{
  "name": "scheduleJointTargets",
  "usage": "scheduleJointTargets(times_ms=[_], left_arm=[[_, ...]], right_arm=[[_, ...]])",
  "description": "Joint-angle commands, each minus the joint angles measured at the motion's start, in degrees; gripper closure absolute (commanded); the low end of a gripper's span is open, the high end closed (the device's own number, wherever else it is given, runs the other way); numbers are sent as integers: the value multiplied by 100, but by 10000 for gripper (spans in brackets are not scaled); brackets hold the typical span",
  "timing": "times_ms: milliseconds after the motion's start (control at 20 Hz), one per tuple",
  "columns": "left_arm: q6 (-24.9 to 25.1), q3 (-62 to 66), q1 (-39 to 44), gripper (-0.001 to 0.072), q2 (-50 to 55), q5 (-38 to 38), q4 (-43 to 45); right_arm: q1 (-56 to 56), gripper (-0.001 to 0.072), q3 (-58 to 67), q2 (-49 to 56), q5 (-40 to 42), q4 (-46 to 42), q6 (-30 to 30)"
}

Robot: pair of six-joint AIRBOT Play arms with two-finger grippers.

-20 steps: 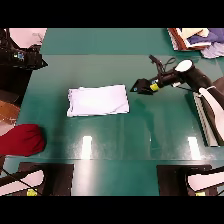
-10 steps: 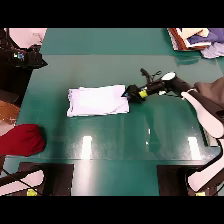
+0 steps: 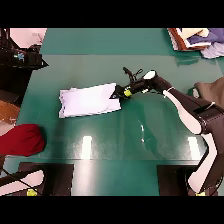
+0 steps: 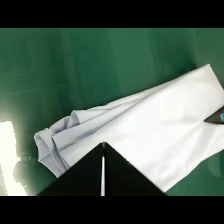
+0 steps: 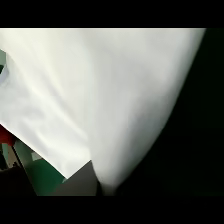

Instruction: Fold the shirts.

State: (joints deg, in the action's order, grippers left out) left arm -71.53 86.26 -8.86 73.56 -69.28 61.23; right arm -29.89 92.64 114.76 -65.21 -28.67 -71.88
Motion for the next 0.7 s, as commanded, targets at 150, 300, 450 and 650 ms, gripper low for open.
scheduleJointTargets(times_ms=[150,300,450,650], left_arm=[[-4,-2,498,687,0,-162,7],[-2,-2,1034,686,2,2,7],[-4,-2,1499,685,2,286,4],[-9,-2,1867,686,2,852,-37]], right_arm=[[874,694,-400,-951,55,-105,-310],[1829,694,-992,-1934,-48,-769,-315],[2979,694,-1425,-2774,-79,-1309,-315],[4572,694,-1436,-3324,24,-1572,-304]])
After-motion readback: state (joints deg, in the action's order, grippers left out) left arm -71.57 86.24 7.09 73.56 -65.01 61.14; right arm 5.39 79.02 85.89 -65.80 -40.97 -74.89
